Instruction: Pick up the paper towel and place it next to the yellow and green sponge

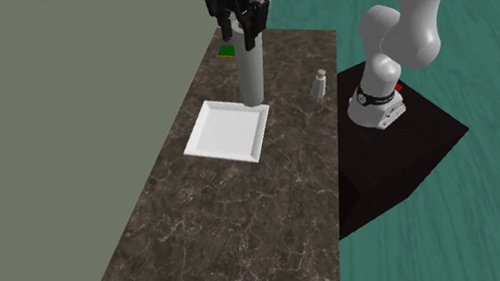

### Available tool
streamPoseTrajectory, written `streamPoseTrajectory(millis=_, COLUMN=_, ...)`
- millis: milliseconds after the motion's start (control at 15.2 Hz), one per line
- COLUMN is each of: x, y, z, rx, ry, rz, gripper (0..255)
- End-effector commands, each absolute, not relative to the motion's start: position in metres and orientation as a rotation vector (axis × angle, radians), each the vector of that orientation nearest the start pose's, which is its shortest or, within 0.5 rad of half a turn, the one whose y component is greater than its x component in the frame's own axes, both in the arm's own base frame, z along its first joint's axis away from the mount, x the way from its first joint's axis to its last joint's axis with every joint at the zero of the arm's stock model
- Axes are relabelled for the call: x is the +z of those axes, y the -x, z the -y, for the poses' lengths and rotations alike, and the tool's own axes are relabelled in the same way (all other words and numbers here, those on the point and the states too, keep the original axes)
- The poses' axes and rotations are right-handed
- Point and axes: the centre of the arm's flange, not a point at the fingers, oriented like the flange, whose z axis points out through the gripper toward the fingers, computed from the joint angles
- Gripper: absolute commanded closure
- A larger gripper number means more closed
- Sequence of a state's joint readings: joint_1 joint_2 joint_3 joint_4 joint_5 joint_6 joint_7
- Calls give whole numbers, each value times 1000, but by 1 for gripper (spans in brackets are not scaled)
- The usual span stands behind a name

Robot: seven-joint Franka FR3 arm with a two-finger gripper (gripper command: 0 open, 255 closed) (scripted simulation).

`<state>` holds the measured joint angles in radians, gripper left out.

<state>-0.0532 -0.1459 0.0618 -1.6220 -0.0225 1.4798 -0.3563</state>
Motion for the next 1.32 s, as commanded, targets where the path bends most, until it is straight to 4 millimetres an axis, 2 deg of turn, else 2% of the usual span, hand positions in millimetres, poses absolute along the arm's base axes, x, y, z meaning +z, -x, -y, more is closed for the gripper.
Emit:
streamPoseTrajectory(millis=0, x=663, y=-484, z=19, rx=3, ry=3120, rz=573, gripper=255)
streamPoseTrajectory(millis=1254, x=606, y=-375, z=237, rx=3, ry=3120, rz=573, gripper=255)
